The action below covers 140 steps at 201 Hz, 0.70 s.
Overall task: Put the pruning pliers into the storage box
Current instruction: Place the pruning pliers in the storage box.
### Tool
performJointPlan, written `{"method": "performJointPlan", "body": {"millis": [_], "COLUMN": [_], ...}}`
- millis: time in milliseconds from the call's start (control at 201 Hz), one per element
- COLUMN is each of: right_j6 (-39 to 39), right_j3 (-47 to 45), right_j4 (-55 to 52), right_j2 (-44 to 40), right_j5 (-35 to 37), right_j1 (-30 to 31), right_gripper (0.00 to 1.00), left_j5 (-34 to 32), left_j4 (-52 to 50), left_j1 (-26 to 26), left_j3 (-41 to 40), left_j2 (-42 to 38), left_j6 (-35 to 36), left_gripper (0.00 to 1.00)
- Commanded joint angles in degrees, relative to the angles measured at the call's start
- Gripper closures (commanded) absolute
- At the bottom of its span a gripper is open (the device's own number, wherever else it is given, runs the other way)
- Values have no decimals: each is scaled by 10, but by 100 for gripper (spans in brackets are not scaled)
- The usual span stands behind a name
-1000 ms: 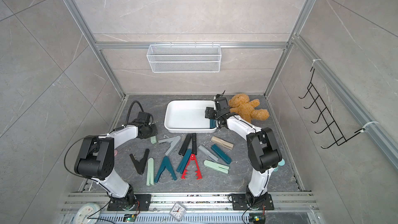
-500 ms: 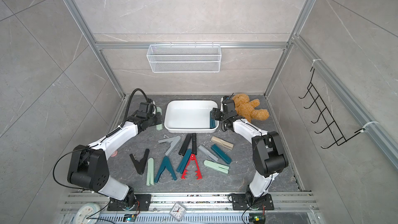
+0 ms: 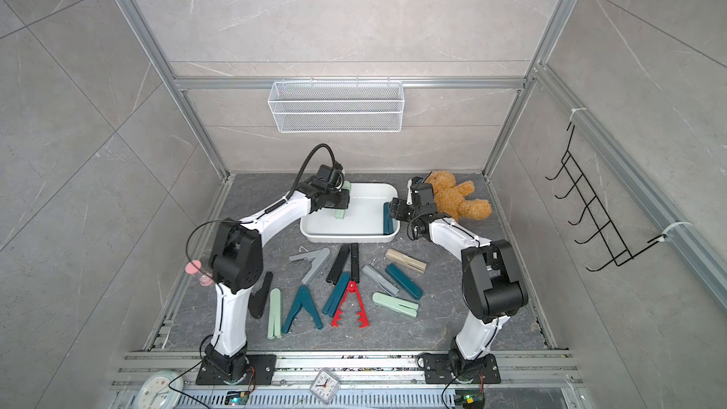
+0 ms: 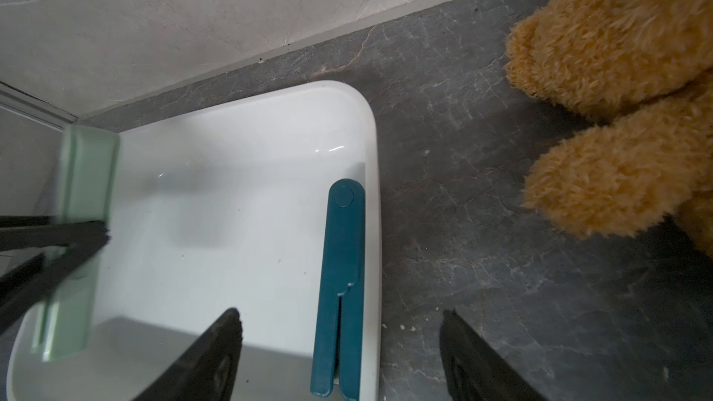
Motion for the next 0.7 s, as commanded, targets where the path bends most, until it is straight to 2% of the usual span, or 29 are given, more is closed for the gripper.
{"method": "performJointPlan", "body": {"millis": [0,189,309,378,453,692], "right_j6": [9,8,1,-1,-2,0], "right_j3": [-8,-5,-2,0,0,-1], "right_j4": [-1,-15,-27,-30,-31,-32], "right_j2": [2,6,8,8,9,9], "right_j5": [-10,-9,-6,-5,-5,-5], "right_j1": [-2,-3,-3,-3,-2,-2], "right_gripper": [19,20,20,20,20,20], "left_j5": [8,-6,-27,-38,-50,-46], "left_j4": [-75,-152,-164,-167,-170,-169], "left_j1": [-7,-11,-11,-11,-11,-11], "left_j3": [97,196,196,197,197,185], "left_j2": [59,161,180,188,193,187], "left_j6": [23,37,36,37,42,39], "left_gripper": [100,96,81,69,62,57]}}
